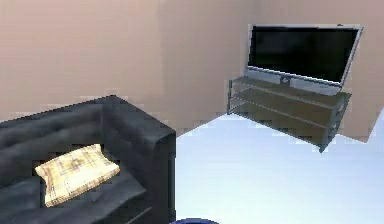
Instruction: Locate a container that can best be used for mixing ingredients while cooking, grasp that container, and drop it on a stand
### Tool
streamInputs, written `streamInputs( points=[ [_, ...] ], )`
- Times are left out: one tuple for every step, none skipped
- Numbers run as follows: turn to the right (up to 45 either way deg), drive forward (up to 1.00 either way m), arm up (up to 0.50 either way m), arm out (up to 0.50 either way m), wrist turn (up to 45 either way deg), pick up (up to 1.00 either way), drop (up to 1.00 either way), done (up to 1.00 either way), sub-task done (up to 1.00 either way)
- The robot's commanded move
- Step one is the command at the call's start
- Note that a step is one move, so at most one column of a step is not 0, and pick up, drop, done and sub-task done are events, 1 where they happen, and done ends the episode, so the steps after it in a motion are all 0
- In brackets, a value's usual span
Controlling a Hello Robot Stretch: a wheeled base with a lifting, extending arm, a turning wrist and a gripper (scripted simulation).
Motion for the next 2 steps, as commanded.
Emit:
streamInputs(
  points=[
    [30.0,0.0,0.0,0.0,0.0,0.0,0.0,0.0,0.0],
    [0.0,0.95,0.0,0.0,0.0,0.0,0.0,0.0,0.0]
  ],
)
